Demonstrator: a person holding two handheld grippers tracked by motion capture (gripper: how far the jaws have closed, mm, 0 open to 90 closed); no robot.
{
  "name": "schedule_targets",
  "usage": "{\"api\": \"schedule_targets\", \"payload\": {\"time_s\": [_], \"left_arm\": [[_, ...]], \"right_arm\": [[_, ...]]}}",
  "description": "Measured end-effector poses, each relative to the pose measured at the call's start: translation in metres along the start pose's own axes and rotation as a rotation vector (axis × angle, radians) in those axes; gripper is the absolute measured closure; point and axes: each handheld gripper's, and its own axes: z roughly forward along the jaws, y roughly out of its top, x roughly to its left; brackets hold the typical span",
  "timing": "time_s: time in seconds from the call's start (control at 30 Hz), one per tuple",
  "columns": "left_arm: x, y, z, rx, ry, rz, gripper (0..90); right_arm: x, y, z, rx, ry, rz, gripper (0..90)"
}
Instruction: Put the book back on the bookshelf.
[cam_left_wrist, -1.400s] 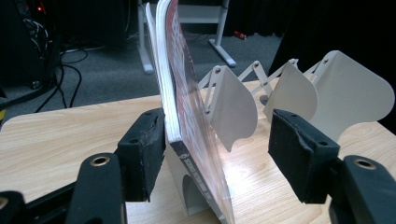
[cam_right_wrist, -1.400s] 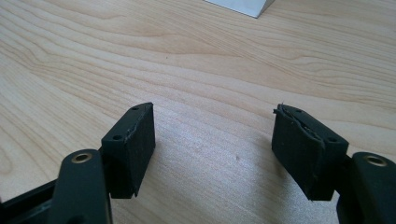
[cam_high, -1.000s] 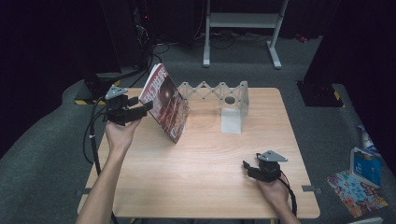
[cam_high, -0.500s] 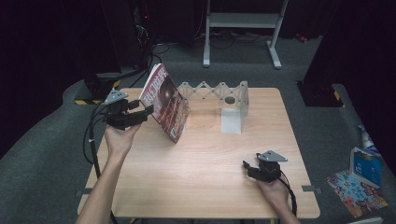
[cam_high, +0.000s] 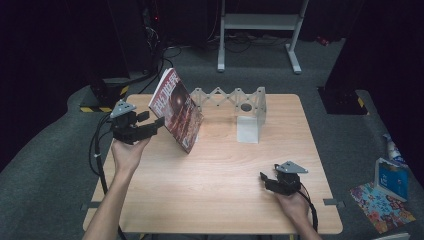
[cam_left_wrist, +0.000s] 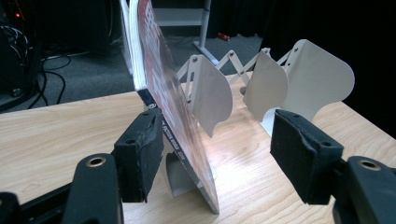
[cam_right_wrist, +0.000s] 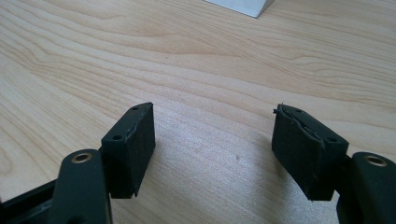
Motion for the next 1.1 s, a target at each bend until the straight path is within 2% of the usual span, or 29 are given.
{"api": "schedule_targets", "payload": {"time_s": [1.1], "left_arm": [[0.003,-0.031,-0.006,0.004,-0.036,-0.035,34.8]], "right_arm": [[0.0,0.0,0.0,0.0,0.0,0.0,30.4]]}}
